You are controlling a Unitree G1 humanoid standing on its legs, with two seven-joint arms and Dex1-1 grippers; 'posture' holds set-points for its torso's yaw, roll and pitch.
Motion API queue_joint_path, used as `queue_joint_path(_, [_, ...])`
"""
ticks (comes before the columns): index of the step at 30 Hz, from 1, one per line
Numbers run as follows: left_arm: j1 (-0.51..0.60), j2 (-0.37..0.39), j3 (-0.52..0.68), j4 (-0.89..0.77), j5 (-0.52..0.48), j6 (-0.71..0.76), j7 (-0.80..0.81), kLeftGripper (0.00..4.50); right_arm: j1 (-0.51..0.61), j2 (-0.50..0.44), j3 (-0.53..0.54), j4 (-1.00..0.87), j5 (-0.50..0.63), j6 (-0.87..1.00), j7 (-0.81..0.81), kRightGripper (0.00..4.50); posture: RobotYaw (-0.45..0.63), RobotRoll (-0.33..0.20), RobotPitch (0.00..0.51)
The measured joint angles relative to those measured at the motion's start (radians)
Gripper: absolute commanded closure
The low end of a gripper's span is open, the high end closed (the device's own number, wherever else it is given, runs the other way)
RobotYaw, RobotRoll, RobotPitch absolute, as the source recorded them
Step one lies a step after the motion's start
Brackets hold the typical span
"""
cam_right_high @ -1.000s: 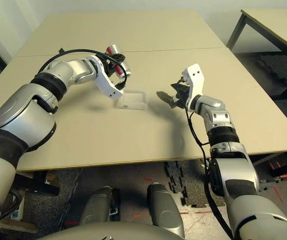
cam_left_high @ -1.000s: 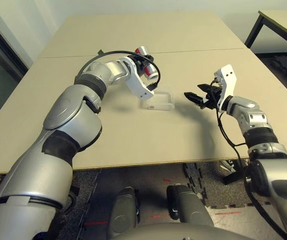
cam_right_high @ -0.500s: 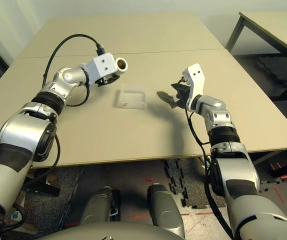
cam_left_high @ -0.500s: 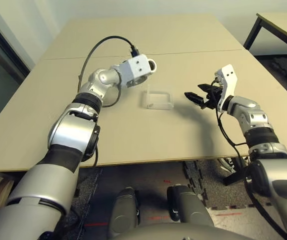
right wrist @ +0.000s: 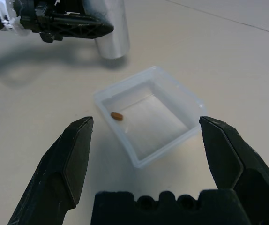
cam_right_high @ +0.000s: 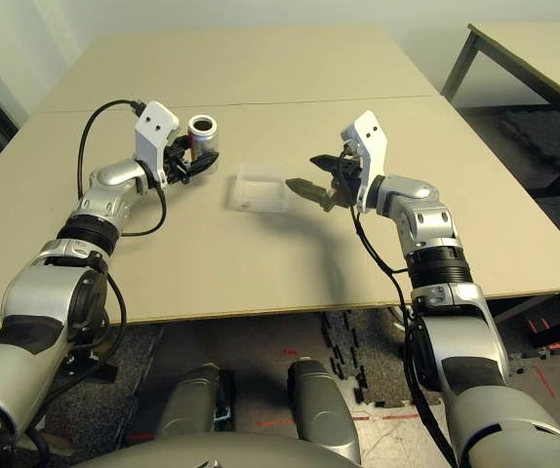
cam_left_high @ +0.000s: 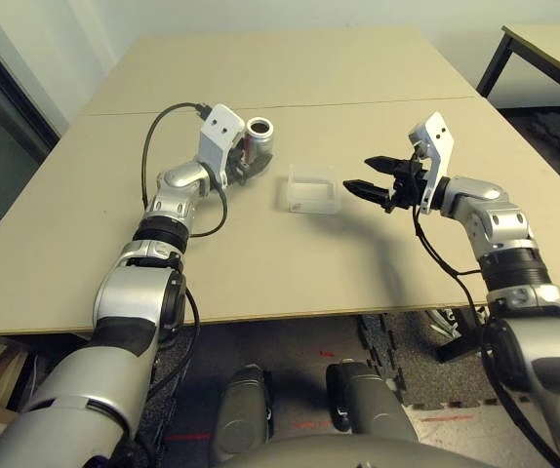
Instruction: Pour the medicine from the bottle into the box.
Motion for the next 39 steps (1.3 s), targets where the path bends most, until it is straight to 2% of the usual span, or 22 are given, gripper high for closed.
queue_joint_path(5, [0.067, 0.0, 0.013, -0.058, -0.016, -0.004, 0.049, 1.84, 0.019, -0.022, 0.001, -0.066, 0.011, 0.039, 0.013, 0.0, -0.11, 0.0, 0.125])
queue_joint_path(10, [0.106, -0.003, 0.038, -0.075, -0.04, -0.108, 0.061, 1.84, 0.033, -0.034, 0.005, -0.073, 0.011, 0.057, 0.014, 0.0, -0.12, 0.0, 0.129])
queue_joint_path(18, [0.132, 0.009, 0.036, -0.003, -0.029, -0.203, 0.113, 1.84, 0.04, -0.044, 0.007, -0.117, 0.019, 0.087, 0.014, 0.0, -0.13, 0.0, 0.132])
queue_joint_path(28, [0.15, 0.007, 0.057, 0.051, -0.054, -0.223, 0.122, 1.84, 0.041, -0.047, 0.009, -0.132, 0.02, 0.104, 0.014, 0.0, -0.13, 0.0, 0.117])
queue_joint_path(33, [0.152, 0.007, 0.076, 0.074, -0.066, -0.204, 0.121, 0.12, 0.041, -0.047, 0.013, -0.132, 0.02, 0.105, 0.014, 0.0, -0.12, 0.0, 0.109])
queue_joint_path(39, [0.18, 0.007, 0.09, 0.068, -0.09, -0.192, 0.077, 0.05, 0.041, -0.04, 0.023, -0.132, 0.021, 0.105, 0.014, 0.0, -0.12, 0.0, 0.106])
